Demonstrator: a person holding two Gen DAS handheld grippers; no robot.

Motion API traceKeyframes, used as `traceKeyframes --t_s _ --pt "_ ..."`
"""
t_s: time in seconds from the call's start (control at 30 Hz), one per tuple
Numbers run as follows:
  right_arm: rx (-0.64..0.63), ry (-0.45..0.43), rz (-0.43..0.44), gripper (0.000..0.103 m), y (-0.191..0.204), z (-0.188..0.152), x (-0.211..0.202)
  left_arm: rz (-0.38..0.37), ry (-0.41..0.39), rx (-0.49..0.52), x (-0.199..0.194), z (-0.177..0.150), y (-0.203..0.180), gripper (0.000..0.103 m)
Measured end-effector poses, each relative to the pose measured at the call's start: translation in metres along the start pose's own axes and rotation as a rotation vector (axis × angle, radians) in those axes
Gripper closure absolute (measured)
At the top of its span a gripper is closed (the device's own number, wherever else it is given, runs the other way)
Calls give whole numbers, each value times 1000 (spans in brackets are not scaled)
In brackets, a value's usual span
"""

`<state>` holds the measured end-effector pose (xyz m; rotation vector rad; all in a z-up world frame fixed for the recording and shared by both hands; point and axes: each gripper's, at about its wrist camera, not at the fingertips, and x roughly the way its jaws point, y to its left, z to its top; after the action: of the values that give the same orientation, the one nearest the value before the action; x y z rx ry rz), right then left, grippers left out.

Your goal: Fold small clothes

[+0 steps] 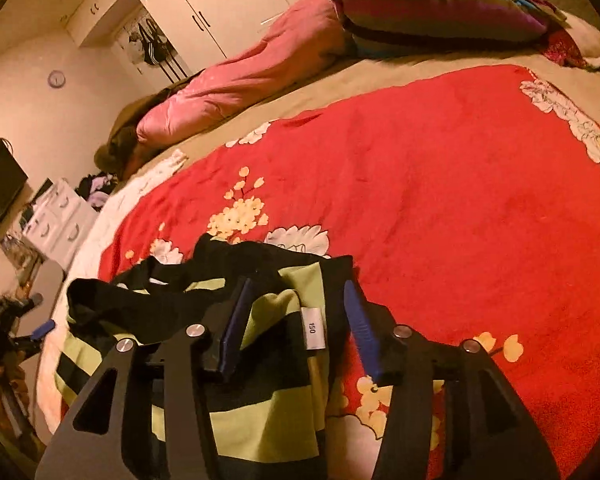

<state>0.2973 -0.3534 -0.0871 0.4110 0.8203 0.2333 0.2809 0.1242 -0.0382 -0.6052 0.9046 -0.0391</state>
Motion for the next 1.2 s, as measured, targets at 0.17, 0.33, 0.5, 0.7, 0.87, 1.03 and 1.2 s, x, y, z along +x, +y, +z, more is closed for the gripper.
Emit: traceKeyframes --t_s 0.17,0.33,0.5,0.7,0.87,1.03,1.2 --pt "-46 26 22 50 9 -2 7 42 148 191 31 4 -11 24" --pt "-133 42 12 50 22 -3 16 111 151 400 40 3 -29 24" --pt "-155 74 -6 48 19 -3 33 107 221 491 63 3 -35 24" --pt "-140 78 6 48 16 -2 36 76 230 481 84 11 -35 25" --pt "-125 80 15 63 13 -1 37 53 199 397 87 11 -25 74" --pt "-144 37 24 86 20 4 25 2 141 339 69 12 -18 98" --pt "-149 -88 34 89 25 13 2 -65 52 324 45 19 -30 99"
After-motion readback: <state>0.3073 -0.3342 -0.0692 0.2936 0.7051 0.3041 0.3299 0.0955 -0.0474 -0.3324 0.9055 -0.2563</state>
